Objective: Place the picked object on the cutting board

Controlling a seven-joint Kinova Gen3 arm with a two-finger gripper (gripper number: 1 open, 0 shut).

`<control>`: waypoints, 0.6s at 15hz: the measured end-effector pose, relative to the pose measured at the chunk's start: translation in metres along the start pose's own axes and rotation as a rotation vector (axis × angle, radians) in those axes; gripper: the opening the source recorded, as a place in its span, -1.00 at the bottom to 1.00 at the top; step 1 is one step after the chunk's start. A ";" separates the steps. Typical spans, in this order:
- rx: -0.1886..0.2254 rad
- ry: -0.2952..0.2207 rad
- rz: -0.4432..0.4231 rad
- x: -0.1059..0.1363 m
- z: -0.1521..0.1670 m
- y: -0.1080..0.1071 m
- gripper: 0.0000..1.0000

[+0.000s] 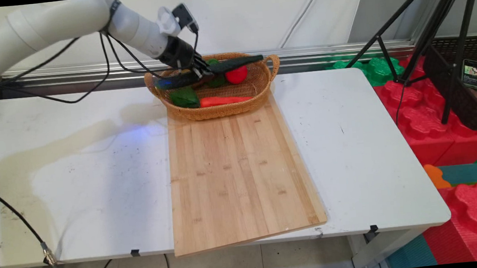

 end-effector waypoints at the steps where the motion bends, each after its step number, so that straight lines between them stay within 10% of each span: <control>1: 0.003 0.013 -0.003 0.002 -0.009 0.000 -1.00; 9: -0.025 0.083 -0.009 0.004 -0.083 0.012 -1.00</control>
